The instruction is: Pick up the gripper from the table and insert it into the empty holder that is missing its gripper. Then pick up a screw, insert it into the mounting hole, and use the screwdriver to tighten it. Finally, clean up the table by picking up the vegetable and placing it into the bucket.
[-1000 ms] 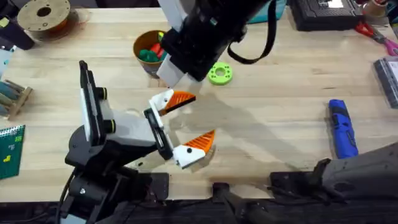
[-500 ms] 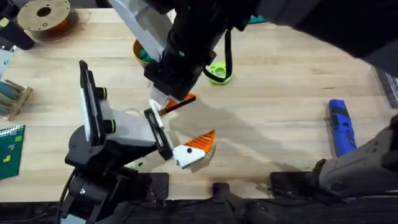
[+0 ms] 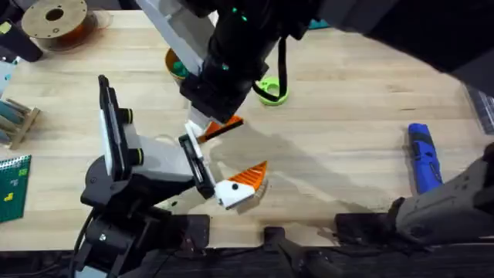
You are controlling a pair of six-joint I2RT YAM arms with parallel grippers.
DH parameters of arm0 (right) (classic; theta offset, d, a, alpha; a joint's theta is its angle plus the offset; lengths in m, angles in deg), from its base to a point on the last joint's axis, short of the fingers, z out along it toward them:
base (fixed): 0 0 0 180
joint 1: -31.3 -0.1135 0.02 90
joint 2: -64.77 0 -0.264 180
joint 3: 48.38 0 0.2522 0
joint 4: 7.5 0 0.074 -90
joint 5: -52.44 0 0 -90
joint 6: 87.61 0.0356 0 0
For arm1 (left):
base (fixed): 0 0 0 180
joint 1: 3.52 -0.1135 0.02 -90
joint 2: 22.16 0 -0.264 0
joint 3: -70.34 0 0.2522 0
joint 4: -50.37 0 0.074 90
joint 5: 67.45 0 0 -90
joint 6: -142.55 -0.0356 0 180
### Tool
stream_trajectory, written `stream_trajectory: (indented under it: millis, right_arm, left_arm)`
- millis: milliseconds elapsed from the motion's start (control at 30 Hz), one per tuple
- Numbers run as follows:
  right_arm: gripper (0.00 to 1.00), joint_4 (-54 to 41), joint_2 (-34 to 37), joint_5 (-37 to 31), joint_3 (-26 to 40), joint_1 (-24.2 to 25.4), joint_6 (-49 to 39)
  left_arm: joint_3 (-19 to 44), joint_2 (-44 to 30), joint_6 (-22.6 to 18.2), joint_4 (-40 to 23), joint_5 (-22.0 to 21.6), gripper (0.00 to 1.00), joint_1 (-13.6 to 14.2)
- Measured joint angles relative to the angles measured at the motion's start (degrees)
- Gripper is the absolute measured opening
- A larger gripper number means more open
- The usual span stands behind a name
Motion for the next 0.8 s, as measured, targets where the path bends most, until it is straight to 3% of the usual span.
stream_trajectory:
  millis: [800]
  right_arm:
    - [0.007,0.3,0.9,-2.0,-0.3,-0.7,0.2]
  left_arm:
    - [0.0,0.0,0.4,-0.1,0.0,0.987,0.0]
